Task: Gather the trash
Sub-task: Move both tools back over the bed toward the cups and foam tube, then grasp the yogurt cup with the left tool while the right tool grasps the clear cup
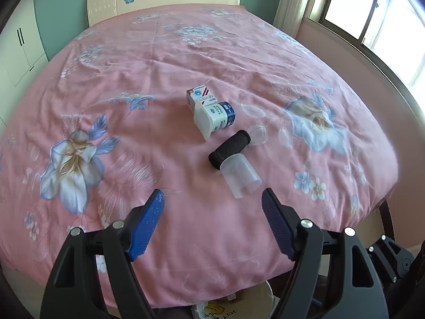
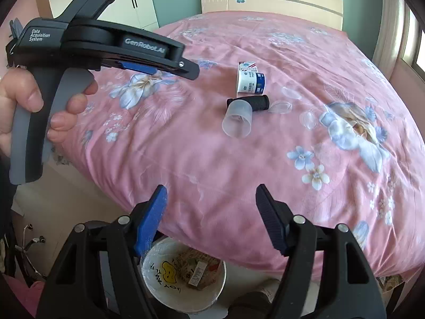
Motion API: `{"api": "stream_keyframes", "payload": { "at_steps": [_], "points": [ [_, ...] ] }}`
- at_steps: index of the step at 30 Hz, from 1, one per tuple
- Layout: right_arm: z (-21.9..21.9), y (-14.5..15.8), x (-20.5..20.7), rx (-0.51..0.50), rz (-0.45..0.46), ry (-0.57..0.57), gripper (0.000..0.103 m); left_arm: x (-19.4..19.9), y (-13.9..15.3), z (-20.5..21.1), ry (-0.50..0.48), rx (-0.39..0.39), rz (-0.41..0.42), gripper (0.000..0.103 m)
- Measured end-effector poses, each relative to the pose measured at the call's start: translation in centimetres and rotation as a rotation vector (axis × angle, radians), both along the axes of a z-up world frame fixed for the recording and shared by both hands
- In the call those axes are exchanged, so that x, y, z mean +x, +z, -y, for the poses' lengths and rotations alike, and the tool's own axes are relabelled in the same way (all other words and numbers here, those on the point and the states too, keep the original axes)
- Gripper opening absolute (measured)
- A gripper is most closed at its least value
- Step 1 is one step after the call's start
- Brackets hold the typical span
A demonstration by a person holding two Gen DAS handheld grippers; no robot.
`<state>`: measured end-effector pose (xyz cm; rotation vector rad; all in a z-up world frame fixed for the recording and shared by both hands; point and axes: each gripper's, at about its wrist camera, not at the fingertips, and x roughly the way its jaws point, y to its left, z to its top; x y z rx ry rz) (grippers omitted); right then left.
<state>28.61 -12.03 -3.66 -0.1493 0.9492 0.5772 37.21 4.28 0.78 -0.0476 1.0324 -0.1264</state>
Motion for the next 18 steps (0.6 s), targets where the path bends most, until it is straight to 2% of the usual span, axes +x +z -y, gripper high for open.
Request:
{"api": "stream_keyframes", "payload": {
  "at_steps": [7,18],
  "points": [
    [-1.6,-1.4,5.3,0.027,-0.002,-0.029,0.069,6.4,-2.0,0.7,0.004,-0.024,-0.034,0.078],
    [-4.0,-6.2,12.2,0.027,-0.040,-0.075,0.069,14.7,-7.8,1.1,0.032,-0.075,-0.105,0.078]
  ]
}}
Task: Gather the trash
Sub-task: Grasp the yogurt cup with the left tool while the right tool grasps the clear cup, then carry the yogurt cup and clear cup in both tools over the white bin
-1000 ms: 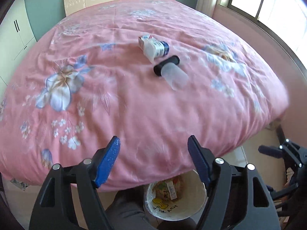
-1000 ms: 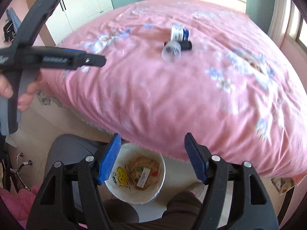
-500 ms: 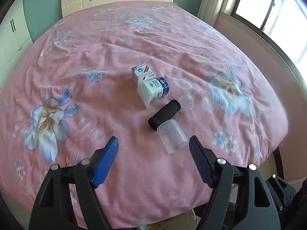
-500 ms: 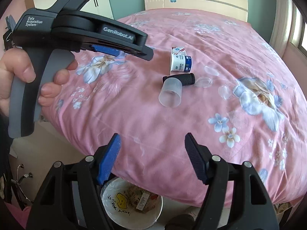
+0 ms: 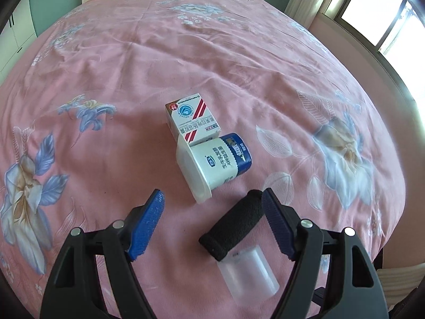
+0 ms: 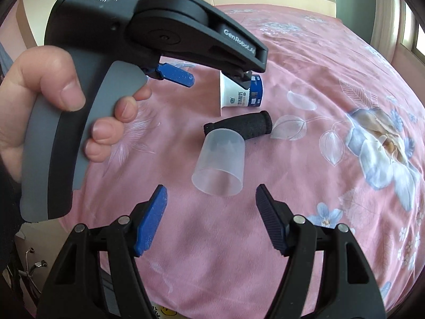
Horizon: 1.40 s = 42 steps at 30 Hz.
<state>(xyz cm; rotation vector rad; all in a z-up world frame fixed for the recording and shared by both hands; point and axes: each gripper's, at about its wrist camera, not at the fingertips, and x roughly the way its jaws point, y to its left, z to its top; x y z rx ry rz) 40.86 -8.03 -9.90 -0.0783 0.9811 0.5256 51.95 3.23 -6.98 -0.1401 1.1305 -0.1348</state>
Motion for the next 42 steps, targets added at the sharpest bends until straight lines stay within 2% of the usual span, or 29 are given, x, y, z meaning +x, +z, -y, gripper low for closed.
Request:
{"api": "stream_keyframes", "payload": {
  "at_steps": [4,6,8,11,15,17,24,31,42],
  "points": [
    [-0.7,-1.6,1.8,-0.023,0.009,-0.014,0.069,1.9,-1.5,-0.2,0.010,-0.023,0.000,0.078],
    [-0.9,-2.3,2.6,-0.022,0.008,-0.020,0.069,2.7,-2.0,-0.1,0.008,-0.039,-0.005,0.073],
    [-1.0,-2.9,3.3,-0.016,-0.004,-0.028,0.069,3.3,-2.7,0.1,-0.006,-0.054,-0.017,0.057],
    [-1.1,-3.6,4.1,-0.001,-0.011,-0.042,0.068,3.9,-3.6,0.6,-0.026,-0.079,-0.037,0.040],
    [-1.3,-4.1,5.1,-0.002,-0.019,-0.048,0.048,4.4,-4.4,1.3,-0.050,-0.101,-0.053,0.024],
    [-1.1,-4.3,5.4,0.008,-0.028,-0.052,0.048,4.5,-4.6,1.5,-0.055,-0.108,-0.051,0.017],
    [-0.5,-3.9,4.8,0.013,-0.031,-0.044,0.048,3.4,-3.1,1.4,-0.071,-0.079,-0.019,0.017],
    [0.9,-1.9,3.5,-0.003,-0.016,-0.053,0.048,0.2,0.9,0.9,-0.085,-0.009,0.034,0.017],
    [3.0,5.5,-2.3,-0.066,0.105,-0.054,0.048,-9.9,8.6,1.2,-0.149,0.126,0.162,0.017]
  ]
}}
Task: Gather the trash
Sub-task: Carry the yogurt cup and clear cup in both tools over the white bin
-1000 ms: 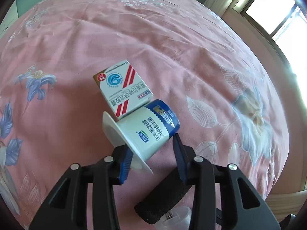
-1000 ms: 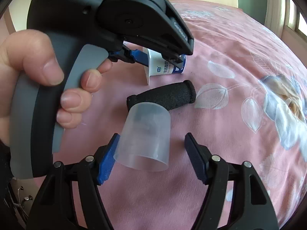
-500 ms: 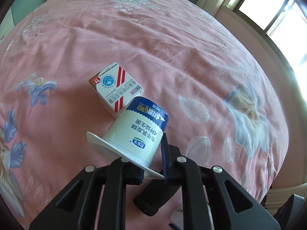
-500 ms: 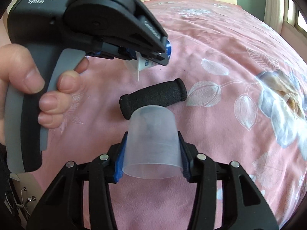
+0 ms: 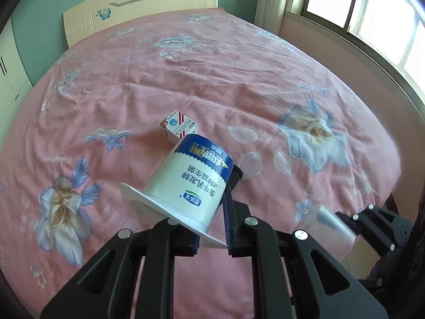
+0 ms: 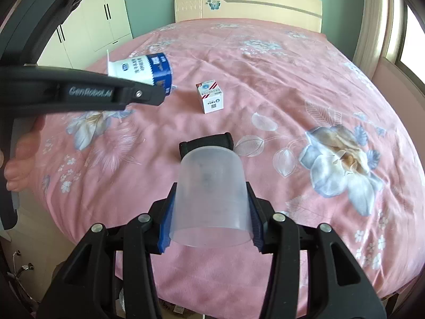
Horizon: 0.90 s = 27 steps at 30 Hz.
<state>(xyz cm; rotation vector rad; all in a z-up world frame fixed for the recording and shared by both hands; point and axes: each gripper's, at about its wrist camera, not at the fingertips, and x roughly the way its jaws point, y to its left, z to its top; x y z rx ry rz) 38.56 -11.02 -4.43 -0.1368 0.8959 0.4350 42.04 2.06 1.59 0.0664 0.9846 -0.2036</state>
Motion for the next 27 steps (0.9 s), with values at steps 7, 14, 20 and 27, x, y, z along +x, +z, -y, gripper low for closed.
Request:
{"api": "stream_keyframes", "payload": {
  "at_steps": [7,14,20,27],
  "points": [
    [1.6,6.1,-4.4,-0.044,0.091,0.006,0.048,-7.5,4.0,-0.3,-0.030,0.103,0.083,0.017],
    [3.1,11.4,-9.1,-0.036,0.169,0.003,0.048,-13.3,7.2,-1.2,-0.013,0.149,0.149,0.017],
    [3.6,14.2,-13.0,-0.027,0.214,0.008,0.048,-17.9,9.0,-1.6,-0.013,0.171,0.192,0.017],
    [3.6,14.5,-16.6,-0.023,0.225,0.029,0.048,-21.8,8.4,-0.8,-0.049,0.196,0.194,0.017]
  ]
}}
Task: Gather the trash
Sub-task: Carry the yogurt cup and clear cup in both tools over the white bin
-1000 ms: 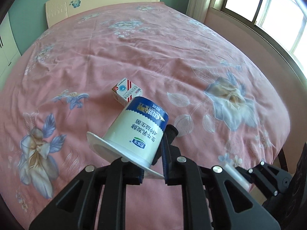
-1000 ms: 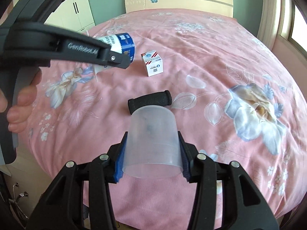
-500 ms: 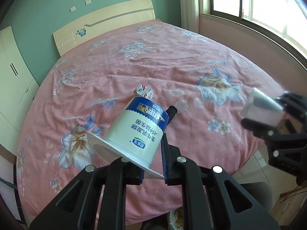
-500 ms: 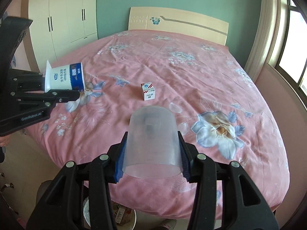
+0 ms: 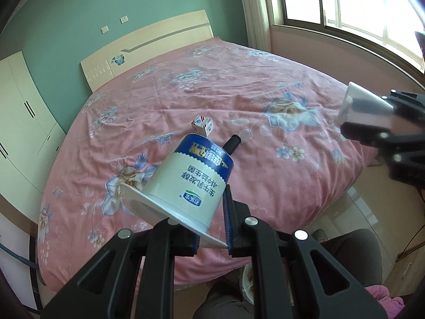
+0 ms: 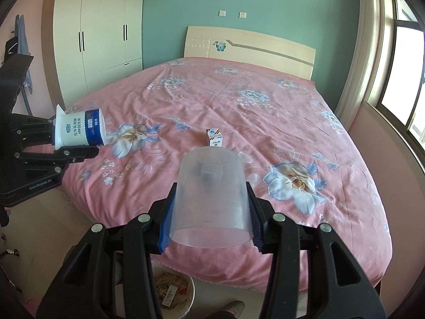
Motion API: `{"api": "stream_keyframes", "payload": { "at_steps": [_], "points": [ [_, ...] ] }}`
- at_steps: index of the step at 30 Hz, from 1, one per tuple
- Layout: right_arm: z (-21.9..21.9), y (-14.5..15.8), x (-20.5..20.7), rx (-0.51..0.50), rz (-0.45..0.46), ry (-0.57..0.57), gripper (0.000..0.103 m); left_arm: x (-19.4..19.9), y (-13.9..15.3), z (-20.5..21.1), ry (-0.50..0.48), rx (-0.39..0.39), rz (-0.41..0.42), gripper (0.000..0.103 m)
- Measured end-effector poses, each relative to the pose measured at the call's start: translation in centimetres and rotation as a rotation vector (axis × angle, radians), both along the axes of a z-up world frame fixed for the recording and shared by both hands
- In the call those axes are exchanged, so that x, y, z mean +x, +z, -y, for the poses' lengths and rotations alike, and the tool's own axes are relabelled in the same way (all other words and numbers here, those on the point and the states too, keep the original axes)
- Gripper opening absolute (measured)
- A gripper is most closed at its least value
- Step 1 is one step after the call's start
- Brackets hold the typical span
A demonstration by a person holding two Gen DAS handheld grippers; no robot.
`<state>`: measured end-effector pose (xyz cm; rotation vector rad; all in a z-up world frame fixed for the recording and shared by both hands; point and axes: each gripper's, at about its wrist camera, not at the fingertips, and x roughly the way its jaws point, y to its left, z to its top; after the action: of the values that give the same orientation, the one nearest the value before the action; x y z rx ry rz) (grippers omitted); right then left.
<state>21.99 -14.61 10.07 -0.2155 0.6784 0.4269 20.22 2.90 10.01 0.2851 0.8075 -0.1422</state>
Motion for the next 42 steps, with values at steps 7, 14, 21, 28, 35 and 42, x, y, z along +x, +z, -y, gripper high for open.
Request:
{"api": "stream_keyframes", "payload": {
  "at_steps": [7,14,21,28,35,42],
  "points": [
    [-0.5,-2.4,-2.4,-0.006,-0.036,0.023,0.048,-2.4,-3.4,1.1,-0.040,0.026,-0.057,0.017],
    [-1.4,-7.5,-3.6,-0.033,-0.128,0.050,0.048,-3.4,-8.1,1.9,-0.060,0.027,-0.137,0.017],
    [-2.0,-12.7,-4.3,-0.046,-0.222,0.066,0.048,-3.6,-13.7,2.0,-0.065,0.026,-0.240,0.017],
    [-2.4,-18.2,-4.5,-0.057,-0.325,0.077,0.048,-4.0,-19.4,2.1,-0.062,0.030,-0.347,0.017],
    [-3.1,-23.6,-5.1,-0.067,-0.428,0.088,0.048,-4.7,-25.3,2.7,-0.069,0.043,-0.457,0.017],
    [-3.7,-28.7,-5.8,-0.088,-0.531,0.092,0.048,-5.3,-31.0,3.3,-0.070,0.034,-0.563,0.017]
  ]
}}
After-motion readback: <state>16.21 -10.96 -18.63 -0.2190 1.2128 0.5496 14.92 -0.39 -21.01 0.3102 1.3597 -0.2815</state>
